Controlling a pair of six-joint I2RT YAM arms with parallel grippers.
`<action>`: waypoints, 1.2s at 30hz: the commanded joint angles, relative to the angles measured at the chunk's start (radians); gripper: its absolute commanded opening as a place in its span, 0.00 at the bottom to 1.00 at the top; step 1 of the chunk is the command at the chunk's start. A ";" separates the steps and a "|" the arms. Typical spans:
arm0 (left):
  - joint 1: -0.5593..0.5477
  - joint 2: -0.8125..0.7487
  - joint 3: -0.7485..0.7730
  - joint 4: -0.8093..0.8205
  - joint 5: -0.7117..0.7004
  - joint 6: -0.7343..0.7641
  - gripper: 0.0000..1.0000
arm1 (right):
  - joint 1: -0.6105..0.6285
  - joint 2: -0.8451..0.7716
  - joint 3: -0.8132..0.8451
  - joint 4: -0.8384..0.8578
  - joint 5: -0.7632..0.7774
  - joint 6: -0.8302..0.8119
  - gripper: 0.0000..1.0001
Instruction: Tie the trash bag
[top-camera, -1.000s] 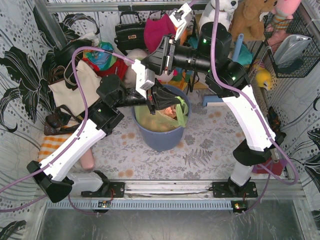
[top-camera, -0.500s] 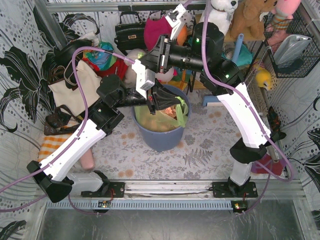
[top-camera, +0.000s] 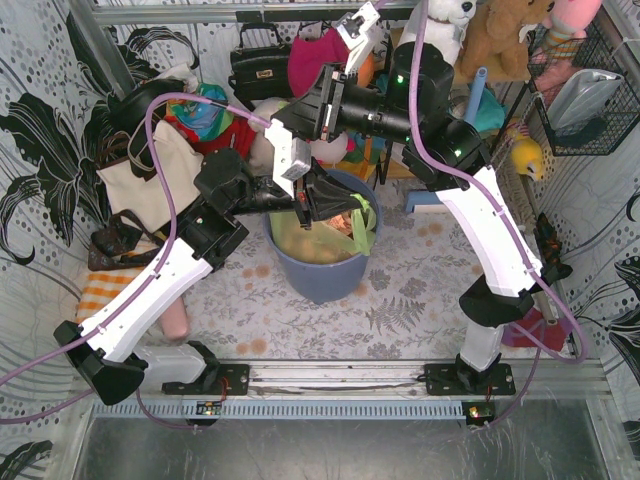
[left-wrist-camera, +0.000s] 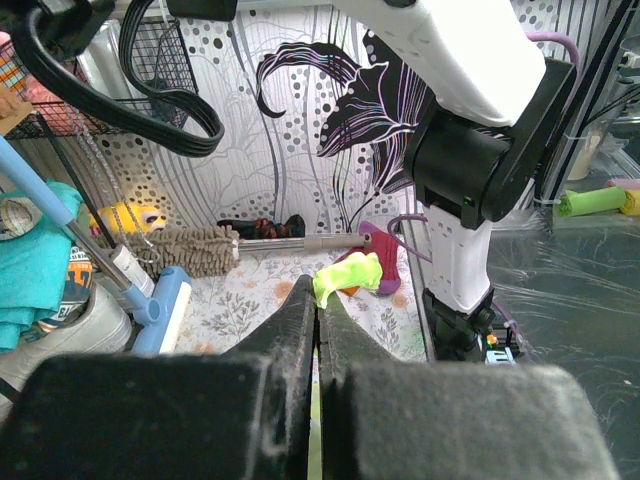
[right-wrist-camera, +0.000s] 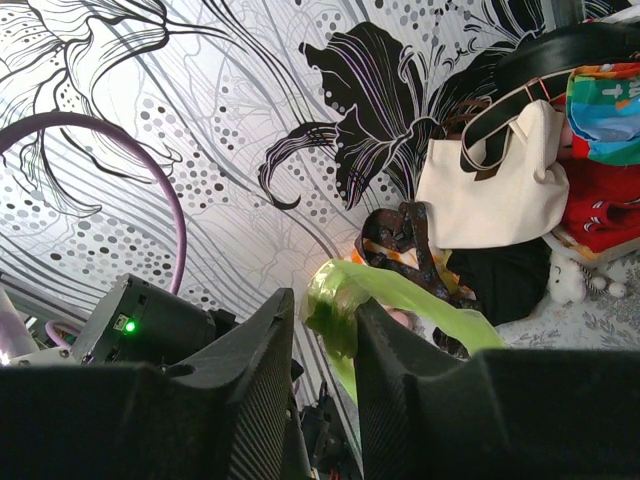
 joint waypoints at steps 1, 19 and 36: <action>-0.004 0.005 0.029 0.014 -0.003 0.011 0.07 | 0.004 -0.030 0.025 0.023 0.015 -0.011 0.32; -0.008 0.008 0.029 0.020 0.004 0.008 0.07 | 0.004 -0.055 0.023 -0.021 0.052 -0.039 0.35; -0.010 0.003 0.060 0.022 -0.054 0.029 0.07 | 0.003 -0.032 0.057 0.017 0.097 -0.030 0.00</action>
